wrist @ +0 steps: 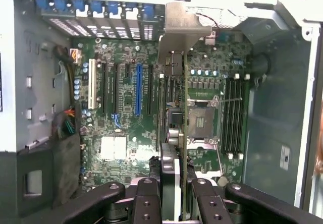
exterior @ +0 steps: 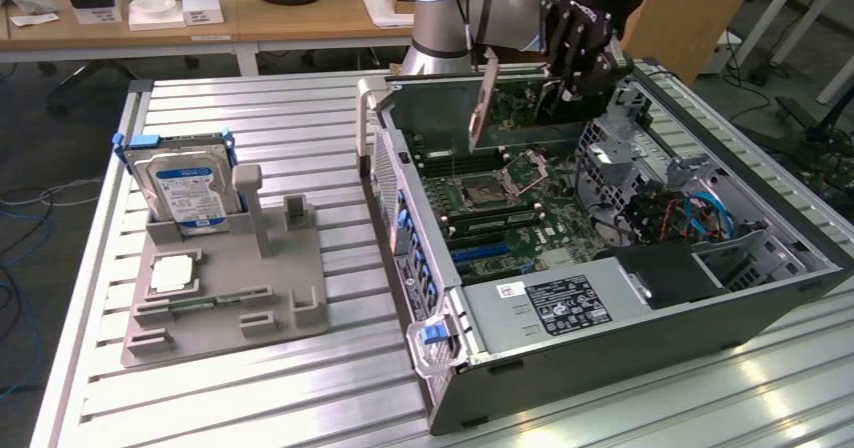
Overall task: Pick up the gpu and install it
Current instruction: 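Insert the gpu into the slot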
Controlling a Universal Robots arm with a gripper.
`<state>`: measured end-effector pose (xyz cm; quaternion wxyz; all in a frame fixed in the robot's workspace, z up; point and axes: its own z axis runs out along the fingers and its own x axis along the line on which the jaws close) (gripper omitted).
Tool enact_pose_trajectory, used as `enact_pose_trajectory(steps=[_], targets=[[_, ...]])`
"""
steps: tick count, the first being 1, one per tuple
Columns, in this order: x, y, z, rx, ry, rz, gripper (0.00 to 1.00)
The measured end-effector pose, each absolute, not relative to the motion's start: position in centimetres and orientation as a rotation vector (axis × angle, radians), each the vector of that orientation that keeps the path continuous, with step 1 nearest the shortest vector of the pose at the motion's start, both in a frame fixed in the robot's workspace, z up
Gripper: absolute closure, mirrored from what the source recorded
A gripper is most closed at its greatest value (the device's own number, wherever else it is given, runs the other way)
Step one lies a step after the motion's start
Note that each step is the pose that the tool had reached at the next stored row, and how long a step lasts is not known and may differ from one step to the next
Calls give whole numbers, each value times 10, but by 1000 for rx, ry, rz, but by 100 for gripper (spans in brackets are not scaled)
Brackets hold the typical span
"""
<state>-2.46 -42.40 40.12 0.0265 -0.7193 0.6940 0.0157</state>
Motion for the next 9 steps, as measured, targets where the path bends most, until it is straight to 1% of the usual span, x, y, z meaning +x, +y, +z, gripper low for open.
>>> enact_pose_trajectory(steps=[9], targets=[[-25,-424,401,-2230,2137,49,72]])
